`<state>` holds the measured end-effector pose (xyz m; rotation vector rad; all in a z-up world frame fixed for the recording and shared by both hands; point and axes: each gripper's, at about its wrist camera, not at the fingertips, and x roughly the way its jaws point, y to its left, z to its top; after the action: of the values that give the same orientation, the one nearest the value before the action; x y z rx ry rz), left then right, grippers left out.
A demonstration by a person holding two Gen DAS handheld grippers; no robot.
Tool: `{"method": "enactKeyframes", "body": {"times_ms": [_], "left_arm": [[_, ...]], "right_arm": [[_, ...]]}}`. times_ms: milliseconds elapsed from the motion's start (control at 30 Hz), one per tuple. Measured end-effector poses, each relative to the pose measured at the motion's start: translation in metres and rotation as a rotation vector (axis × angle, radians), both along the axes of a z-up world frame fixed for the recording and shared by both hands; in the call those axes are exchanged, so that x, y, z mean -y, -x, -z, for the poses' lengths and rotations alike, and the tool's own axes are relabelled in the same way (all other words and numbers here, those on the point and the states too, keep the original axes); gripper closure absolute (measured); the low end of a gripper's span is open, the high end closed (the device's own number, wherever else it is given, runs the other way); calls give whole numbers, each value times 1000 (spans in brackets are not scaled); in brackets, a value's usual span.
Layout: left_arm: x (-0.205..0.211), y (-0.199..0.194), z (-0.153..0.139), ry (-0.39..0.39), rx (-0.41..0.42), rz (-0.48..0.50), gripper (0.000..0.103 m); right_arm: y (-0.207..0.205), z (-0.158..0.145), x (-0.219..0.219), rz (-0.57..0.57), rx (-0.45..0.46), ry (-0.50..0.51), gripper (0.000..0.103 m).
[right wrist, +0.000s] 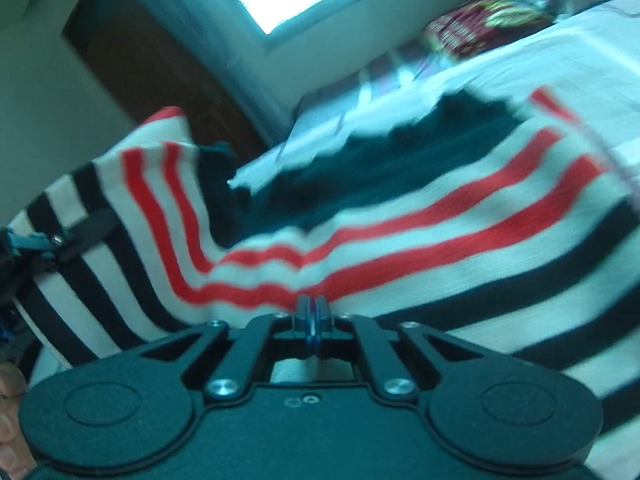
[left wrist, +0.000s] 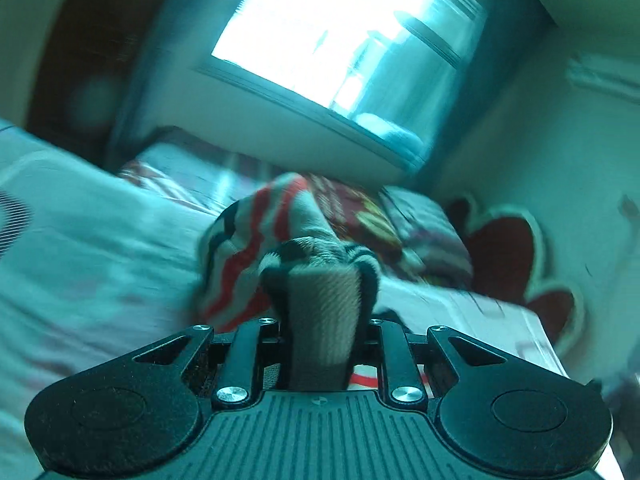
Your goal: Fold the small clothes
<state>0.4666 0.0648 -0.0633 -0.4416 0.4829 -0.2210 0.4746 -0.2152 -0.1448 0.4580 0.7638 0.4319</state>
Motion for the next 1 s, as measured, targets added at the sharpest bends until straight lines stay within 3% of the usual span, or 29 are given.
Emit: {"method": "enactKeyframes", "body": {"times_ms": [233, 300, 333, 367, 400, 433, 533, 633, 667, 733, 767, 867, 1000], "left_arm": [[109, -28, 9, -29, -71, 221, 84], [145, -37, 27, -77, -154, 289, 83], [164, -38, 38, -138, -206, 320, 78], [178, -36, 43, -219, -207, 337, 71], [186, -27, 41, -270, -171, 358, 50], [186, -19, 34, -262, -157, 384, 33], [157, -2, 2, -128, -147, 422, 29], [103, 6, -15, -21, -132, 351, 29], [83, 3, -13, -17, -136, 299, 29], [49, -8, 0, -99, -176, 189, 29], [32, -19, 9, -127, -209, 149, 29], [3, -32, 38, -142, -280, 122, 29], [-11, -33, 57, -104, -290, 127, 21]], "right_arm": [[36, -21, 104, 211, 26, -58, 96], [47, -21, 132, 255, 16, -73, 93], [52, -19, 144, 269, 6, -88, 83], [56, -17, 154, 283, -5, -106, 78], [59, -16, 163, 290, -12, -126, 74], [63, -14, 170, 294, -16, -151, 69], [68, -11, 183, 286, -10, -220, 54], [64, -13, 177, 235, 2, -276, 48], [59, -15, 173, 214, -6, -274, 47], [45, -12, 161, 174, -43, -264, 38], [41, -10, 158, 162, -60, -263, 38], [26, -5, 153, 145, -138, -260, 38], [7, 4, 153, 125, -214, -343, 39]]}}
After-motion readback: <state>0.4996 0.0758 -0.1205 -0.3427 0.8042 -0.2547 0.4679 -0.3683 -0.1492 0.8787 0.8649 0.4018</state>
